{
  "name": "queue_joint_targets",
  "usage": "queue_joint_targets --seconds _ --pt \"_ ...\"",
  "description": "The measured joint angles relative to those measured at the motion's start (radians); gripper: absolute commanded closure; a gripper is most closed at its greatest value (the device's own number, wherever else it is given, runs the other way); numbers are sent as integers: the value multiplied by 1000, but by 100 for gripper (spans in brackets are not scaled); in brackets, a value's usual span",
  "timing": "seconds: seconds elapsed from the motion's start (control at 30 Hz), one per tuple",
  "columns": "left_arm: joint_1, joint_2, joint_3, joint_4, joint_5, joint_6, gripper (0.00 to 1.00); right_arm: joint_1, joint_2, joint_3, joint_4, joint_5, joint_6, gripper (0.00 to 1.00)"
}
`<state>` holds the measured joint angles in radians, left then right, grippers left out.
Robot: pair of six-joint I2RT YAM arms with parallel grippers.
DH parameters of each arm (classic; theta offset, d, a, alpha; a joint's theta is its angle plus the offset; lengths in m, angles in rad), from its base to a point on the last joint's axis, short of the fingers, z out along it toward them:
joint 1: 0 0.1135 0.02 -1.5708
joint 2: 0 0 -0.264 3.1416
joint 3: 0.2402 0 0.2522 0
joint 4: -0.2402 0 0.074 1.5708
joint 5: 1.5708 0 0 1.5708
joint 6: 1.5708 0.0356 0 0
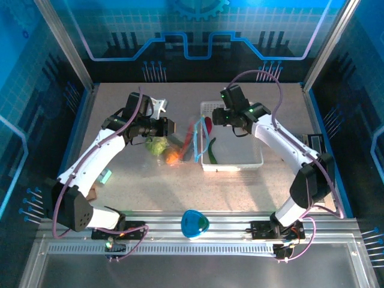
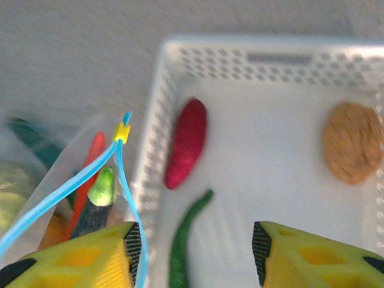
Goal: Place the food in the zip-top bag and seal the zipper
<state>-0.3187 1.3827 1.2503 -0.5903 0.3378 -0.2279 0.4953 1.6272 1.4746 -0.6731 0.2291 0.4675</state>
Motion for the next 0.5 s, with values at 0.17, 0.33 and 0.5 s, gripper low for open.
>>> queue_joint_targets --seconds 0.17,0.33,0.5 --pt "0 0 0 0 0 0 79 -31 89 -63 -33 -79 22 47" --pt "0 0 0 0 0 0 79 -31 162 -98 -23 -135 50 46" --pt "-23 0 2 -5 -39 8 71 -31 143 -108 13 -167 61 46"
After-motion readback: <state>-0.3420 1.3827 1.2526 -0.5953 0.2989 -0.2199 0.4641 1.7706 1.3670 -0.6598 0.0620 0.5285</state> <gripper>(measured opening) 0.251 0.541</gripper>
